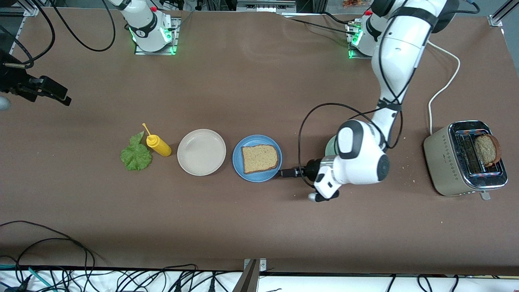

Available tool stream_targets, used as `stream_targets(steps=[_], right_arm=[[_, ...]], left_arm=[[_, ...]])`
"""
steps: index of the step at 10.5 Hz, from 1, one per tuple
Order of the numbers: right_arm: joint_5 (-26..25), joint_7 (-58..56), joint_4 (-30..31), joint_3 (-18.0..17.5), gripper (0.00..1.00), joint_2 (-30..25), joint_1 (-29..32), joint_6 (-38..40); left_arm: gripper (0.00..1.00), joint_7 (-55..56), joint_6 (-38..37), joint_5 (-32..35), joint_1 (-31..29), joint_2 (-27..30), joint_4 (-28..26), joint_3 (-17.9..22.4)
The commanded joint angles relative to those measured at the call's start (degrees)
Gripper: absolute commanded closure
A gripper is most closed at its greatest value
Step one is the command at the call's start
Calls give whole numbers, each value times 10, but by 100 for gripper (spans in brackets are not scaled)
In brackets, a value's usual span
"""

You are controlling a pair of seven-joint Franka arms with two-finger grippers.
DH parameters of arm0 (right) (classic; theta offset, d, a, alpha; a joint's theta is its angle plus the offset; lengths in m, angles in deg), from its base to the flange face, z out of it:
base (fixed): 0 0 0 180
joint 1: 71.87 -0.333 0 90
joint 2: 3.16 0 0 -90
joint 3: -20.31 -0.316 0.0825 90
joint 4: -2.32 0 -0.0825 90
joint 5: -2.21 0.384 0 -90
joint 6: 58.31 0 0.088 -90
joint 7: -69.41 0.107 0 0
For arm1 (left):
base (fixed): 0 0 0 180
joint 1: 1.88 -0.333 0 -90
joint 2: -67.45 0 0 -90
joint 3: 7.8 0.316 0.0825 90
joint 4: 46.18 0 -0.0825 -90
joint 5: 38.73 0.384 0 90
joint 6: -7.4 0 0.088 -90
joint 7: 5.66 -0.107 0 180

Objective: Make sandwich in blue plate with both arms
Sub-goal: 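Release the bread and raise the left gripper back toward the toaster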

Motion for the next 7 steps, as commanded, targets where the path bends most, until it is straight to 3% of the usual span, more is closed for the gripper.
stream_targets(steps=[1,3,5,7], right_arm=[[1,-3,-9,-1,0,6,1,11],[1,-3,-9,-3,0,11,-1,11],[0,-5,-8,-6,0,29,-2,12],[0,-7,-8,-5,0,47,-1,12]], left_arm=[[0,-16,-22,104,-29,124,-88,-3],[0,-15,-56,262,-55,238,-158,-2],[0,-16,-59,321,-111,349,-224,-2],[0,-16,-111,373,-136,412,-241,1]])
